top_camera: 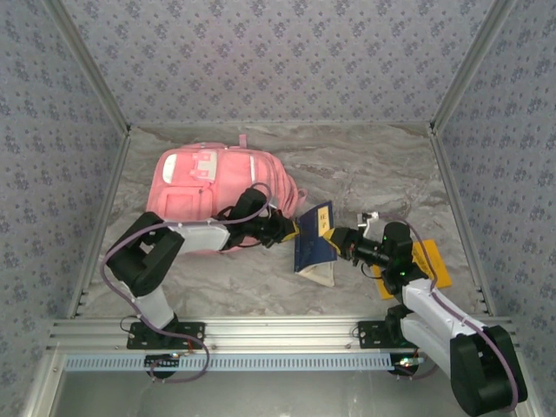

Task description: Pack the student bag

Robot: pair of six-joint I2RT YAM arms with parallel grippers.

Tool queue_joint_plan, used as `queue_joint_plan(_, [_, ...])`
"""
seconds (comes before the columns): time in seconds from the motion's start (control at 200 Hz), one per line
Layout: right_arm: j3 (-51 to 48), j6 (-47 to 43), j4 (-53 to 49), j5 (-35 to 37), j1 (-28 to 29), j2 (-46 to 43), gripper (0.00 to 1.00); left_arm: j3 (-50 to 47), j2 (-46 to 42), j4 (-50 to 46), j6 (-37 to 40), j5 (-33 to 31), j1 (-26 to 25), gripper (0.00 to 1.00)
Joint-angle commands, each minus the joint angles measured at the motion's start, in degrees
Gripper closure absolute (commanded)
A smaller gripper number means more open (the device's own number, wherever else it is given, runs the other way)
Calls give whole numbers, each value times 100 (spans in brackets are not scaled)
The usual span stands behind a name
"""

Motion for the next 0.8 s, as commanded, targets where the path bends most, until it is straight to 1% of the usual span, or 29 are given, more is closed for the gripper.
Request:
queue_joint_plan(0.0, [-13, -428, -571, 165, -16, -161, 75, 294, -347, 61, 121, 90, -75, 98])
queue_joint_plan(0.075, [13, -670, -914, 298, -10, -227, 62, 281, -313, 73, 113, 90, -75, 98])
queue_joint_plan(0.145, [67, -956, -1296, 432, 2, -280, 45, 259, -270, 137, 95, 90, -70, 98])
queue_joint_plan(0.205, [167, -1307, -1837, 629, 39, -324, 37, 250, -221, 164, 86, 98, -86, 98])
queue_joint_plan(0.275, [363, -1831, -2659, 1023, 97, -355, 33, 250, -176, 208, 78, 116, -103, 98])
queue_joint_plan(0.335, [547, -2298, -3285, 1480, 164, -332, 32, 259, -147, 211, 90, 125, -111, 98])
queue_joint_plan(0.39, [665, -2522, -3668, 1919, 228, -258, 32, 257, -130, 208, 106, 118, -118, 98])
queue_joint_plan(0.495, [777, -2808, -3964, 2392, 264, 60, 32, 269, -84, 182, 130, 121, -117, 97])
queue_joint_plan(0.585, [760, -2871, -3680, 2323, 281, 439, 35, 303, -27, 156, 157, 129, -134, 96])
queue_joint_plan(0.685, [865, -2948, -3440, 2210, 316, 978, 41, 379, 71, 165, 183, 190, -188, 94])
queue_joint_plan(0.799, [1005, -3109, -3290, 2145, 353, 1485, 47, 509, 206, 156, 199, 319, -256, 89])
